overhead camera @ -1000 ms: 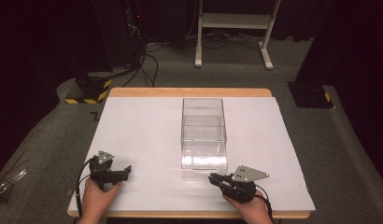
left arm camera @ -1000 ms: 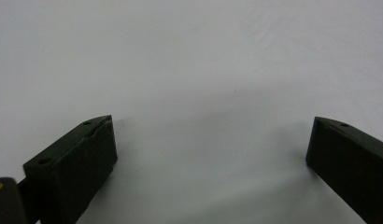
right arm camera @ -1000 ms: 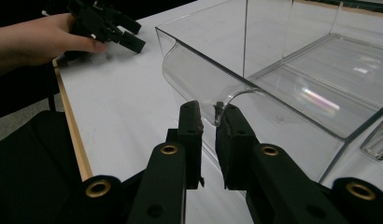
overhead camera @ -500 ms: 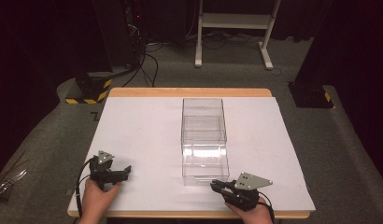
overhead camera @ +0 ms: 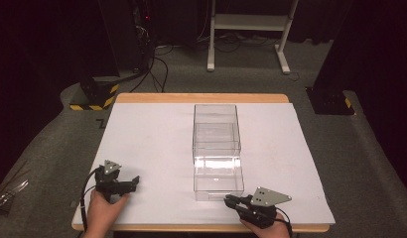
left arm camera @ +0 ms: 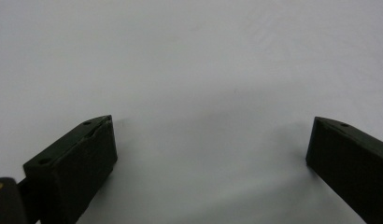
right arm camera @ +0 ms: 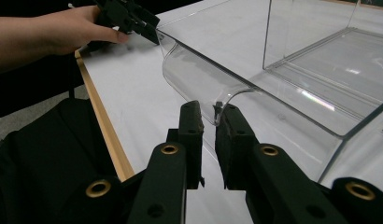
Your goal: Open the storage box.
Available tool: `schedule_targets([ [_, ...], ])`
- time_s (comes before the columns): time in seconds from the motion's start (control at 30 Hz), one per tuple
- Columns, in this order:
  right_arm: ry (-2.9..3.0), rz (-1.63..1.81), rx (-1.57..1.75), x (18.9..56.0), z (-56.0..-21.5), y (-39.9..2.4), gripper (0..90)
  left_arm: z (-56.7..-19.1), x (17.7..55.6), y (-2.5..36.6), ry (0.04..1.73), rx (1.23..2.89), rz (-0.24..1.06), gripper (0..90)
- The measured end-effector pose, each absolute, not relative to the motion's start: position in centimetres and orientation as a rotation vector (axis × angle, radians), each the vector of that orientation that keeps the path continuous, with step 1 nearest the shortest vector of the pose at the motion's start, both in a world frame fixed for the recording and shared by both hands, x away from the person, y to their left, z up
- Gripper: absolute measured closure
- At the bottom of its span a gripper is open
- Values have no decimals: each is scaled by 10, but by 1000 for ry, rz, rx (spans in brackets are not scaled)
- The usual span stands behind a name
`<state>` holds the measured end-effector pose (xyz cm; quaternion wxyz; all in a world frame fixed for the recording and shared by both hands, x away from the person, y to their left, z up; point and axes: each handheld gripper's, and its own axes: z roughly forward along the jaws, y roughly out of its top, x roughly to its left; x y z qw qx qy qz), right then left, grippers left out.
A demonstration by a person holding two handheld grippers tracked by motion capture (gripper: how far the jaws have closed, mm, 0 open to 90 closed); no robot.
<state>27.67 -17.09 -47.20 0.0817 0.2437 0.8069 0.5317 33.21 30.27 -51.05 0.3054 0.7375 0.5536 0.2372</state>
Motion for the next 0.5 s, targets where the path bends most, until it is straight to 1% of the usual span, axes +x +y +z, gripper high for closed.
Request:
schedule_targets([
  [0.17,2412,1584,702,275,-472,-168,808,-510,332,303,1465,1953,626,17],
  [0.23,2408,1580,697,274,-472,-168,793,-510,332,303,1465,1955,628,17],
  [0.33,2392,1586,694,273,-470,-170,745,-510,332,303,1465,1955,628,17],
  [0.5,2362,1576,704,271,-464,-177,744,-510,332,303,1466,1953,626,17],
])
